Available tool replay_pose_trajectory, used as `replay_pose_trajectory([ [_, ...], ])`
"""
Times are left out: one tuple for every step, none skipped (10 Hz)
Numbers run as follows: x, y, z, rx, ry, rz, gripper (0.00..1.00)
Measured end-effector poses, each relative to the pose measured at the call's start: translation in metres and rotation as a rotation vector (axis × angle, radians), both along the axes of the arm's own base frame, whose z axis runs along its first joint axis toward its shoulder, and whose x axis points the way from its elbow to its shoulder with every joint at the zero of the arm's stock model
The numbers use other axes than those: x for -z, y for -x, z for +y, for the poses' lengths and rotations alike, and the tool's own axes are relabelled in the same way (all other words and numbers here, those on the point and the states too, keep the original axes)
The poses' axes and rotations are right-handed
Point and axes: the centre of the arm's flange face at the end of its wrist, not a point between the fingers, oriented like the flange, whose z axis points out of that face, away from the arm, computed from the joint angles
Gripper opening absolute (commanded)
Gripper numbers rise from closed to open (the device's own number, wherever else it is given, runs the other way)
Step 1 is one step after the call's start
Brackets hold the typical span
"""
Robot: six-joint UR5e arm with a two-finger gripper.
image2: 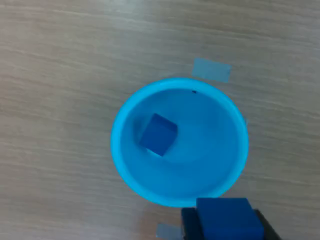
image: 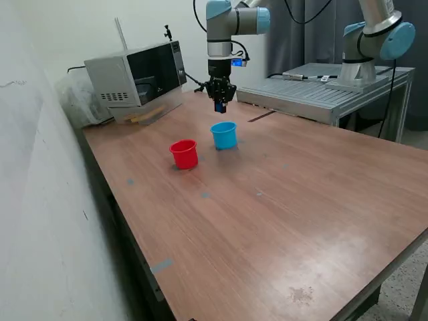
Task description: Place red objects in the red bin, and blue objects in the blue bin.
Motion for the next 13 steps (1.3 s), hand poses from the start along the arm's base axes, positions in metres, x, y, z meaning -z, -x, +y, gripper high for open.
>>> replay_pose_trajectory([
  [0.000, 0.000, 0.003, 0.004, 0.000, 0.000, 0.00],
  [0.000, -0.001, 0.006, 0.010, -0.001, 0.000, 1.00],
  [0.000, -0.001, 0.009, 0.014, -0.001, 0.000, 1.00],
  [0.000, -0.001, 0.012, 0.018, -0.002, 0.000, 1.00],
  [-0.001, -0.002, 0.014, 0.020, -0.002, 0.001, 1.00],
  [-0.001, -0.002, 0.015, 0.022, -0.003, 0.001, 1.00],
  [-0.001, -0.002, 0.016, 0.023, -0.004, 0.001, 1.00],
  [-0.001, -0.002, 0.017, 0.024, -0.006, 0.000, 1.00],
  [-0.002, -0.002, 0.017, 0.025, -0.007, 0.000, 1.00],
  [-0.002, -0.003, 0.017, 0.025, -0.010, -0.001, 1.00],
  [-0.004, -0.006, 0.015, 0.025, -0.014, -0.004, 1.00],
  [-0.010, -0.015, 0.008, 0.021, -0.018, -0.003, 1.00],
  [-0.025, -0.031, -0.007, 0.007, -0.025, 0.008, 1.00],
])
